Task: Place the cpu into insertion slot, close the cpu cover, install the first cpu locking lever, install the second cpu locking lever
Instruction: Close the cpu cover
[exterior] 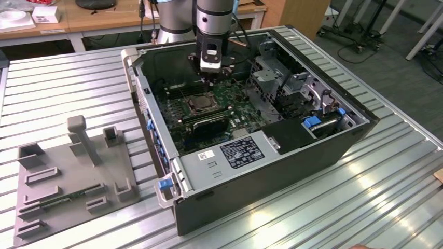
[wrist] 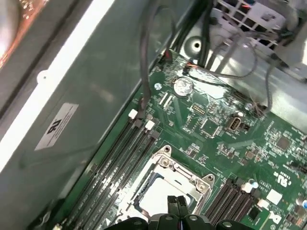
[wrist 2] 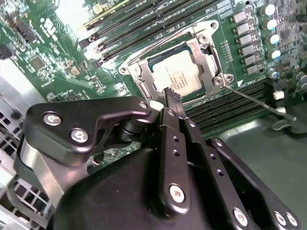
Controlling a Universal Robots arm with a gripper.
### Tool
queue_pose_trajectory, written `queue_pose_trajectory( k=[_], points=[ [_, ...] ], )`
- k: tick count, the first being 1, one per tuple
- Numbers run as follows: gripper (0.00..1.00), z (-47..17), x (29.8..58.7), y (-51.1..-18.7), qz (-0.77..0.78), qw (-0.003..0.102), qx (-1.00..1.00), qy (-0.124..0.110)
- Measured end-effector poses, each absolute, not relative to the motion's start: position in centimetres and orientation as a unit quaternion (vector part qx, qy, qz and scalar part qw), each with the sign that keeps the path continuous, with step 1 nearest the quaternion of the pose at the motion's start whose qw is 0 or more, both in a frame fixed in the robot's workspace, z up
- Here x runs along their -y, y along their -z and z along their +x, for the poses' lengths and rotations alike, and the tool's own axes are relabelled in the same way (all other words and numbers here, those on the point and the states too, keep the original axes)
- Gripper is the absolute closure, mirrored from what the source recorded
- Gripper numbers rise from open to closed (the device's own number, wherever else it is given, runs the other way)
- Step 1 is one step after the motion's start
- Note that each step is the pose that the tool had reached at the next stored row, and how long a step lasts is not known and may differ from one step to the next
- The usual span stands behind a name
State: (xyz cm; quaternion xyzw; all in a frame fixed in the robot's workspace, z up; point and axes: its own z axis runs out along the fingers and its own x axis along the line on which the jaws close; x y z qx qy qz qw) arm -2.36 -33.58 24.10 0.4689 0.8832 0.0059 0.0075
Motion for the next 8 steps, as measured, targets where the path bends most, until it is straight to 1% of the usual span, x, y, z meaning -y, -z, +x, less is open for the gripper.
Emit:
queue_pose_trajectory(
  k=[8],
  points=[
    [0.9, -2.35, 33.58, -24.1, 0.425, 0.007, -0.905, -0.006]
  ],
)
